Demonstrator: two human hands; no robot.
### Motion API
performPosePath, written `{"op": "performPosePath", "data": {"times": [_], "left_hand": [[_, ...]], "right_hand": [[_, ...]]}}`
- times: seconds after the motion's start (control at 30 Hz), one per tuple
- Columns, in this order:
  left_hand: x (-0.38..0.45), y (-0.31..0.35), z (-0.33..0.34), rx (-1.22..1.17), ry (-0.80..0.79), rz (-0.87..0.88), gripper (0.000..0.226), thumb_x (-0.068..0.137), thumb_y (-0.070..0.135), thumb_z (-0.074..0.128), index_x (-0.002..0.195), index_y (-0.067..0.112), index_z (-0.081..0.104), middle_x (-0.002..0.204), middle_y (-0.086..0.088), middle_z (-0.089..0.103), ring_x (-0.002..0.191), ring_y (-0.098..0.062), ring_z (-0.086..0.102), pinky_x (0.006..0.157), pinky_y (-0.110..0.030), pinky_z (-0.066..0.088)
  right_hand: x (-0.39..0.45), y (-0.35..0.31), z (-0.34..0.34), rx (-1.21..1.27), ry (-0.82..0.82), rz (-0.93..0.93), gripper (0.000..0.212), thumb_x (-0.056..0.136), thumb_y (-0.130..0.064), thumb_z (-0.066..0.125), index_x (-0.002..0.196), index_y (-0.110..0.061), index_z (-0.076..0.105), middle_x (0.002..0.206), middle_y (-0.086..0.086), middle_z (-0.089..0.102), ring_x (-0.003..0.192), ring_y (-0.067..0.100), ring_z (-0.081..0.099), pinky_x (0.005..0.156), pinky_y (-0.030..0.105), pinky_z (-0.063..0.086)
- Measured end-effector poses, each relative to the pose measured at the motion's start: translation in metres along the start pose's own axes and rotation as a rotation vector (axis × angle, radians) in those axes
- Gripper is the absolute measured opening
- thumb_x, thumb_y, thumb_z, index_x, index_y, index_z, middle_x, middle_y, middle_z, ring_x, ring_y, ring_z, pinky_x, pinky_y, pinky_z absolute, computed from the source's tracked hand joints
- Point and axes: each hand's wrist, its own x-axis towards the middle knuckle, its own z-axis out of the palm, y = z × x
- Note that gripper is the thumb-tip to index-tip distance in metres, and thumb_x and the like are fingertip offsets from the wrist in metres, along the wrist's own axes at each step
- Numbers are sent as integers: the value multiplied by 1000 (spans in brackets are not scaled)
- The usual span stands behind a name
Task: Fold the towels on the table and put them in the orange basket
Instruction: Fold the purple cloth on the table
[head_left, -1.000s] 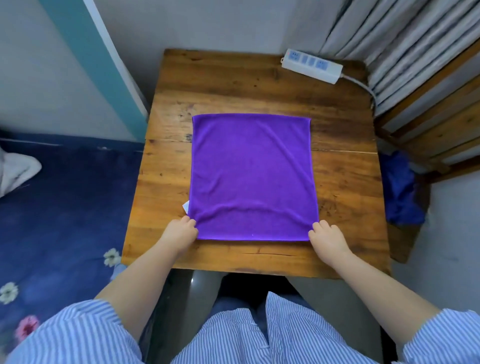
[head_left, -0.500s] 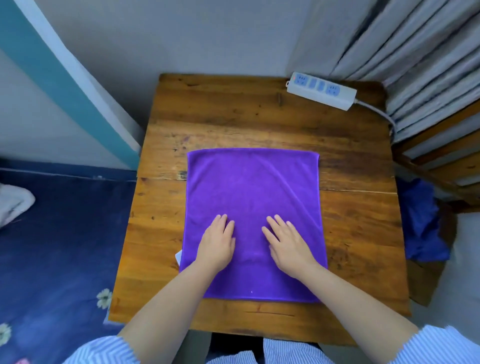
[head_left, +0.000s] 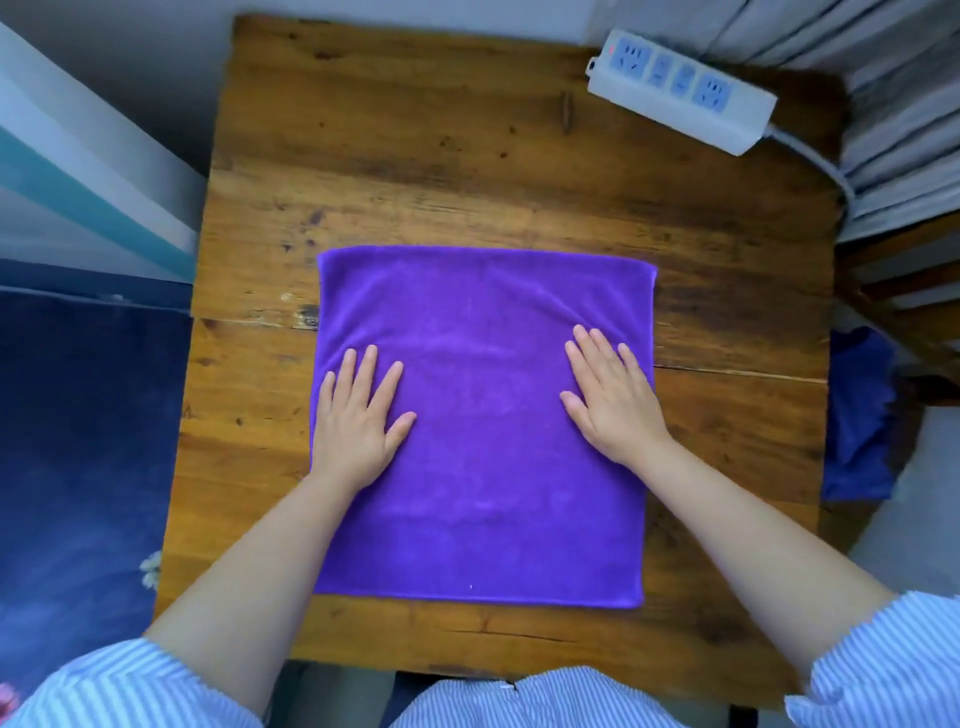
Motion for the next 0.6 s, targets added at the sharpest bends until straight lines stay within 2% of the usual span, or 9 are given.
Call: {"op": "performPosePath", "data": {"times": [0.1,0.2,0.27,0.33,0.47,0.53,0.6], "left_hand": [[14,-11,-13,-18,54,-63,61,86,40,37,138,10,39,150,-16,28,141,-34,22,110,-47,22],[35,-12,-33,-107,211,-164,47,90,23,54,131,1,47,141,-22,40,132,-37,36,99,-49,34],[54,-11,-47,-211,277,-292,48,90,21,53,132,0,44,135,-24,44,125,-39,41,98,-49,35],[79,-12,-61,-315,322,-418,46,91,23,49,130,0,43,127,-25,49,118,-39,44,98,-46,36],[111,-19,-77,-495,376,-505,33,94,21,46,108,-6,59,111,-28,60,106,-38,52,90,-40,39],[119,-22,-80,-595,403,-555,31,95,18,43,106,-6,60,110,-27,61,105,-37,54,87,-37,39],[123,-25,-80,-595,383,-609,32,97,20,40,107,-5,57,112,-26,61,105,-38,54,84,-37,40]], "right_hand": [[8,10,-11,81,14,98,55,96,-29,36,145,-11,18,156,6,10,144,21,5,116,33,0],[18,15,-28,273,220,249,50,93,-19,46,138,-2,33,148,16,32,138,29,27,114,36,19],[31,17,-39,329,355,430,49,90,-19,52,133,0,40,138,20,43,128,34,40,106,41,32],[50,20,-48,418,405,576,47,90,-21,52,132,-2,41,132,20,48,122,33,44,102,40,35],[75,27,-56,563,452,599,33,91,-10,50,122,-1,53,118,21,60,111,35,54,100,41,39],[81,33,-58,641,499,673,29,91,-8,49,118,-1,56,113,23,62,106,36,57,95,38,43],[85,36,-56,623,502,723,28,92,-9,47,117,-1,56,113,23,62,106,37,57,94,38,42]]}}
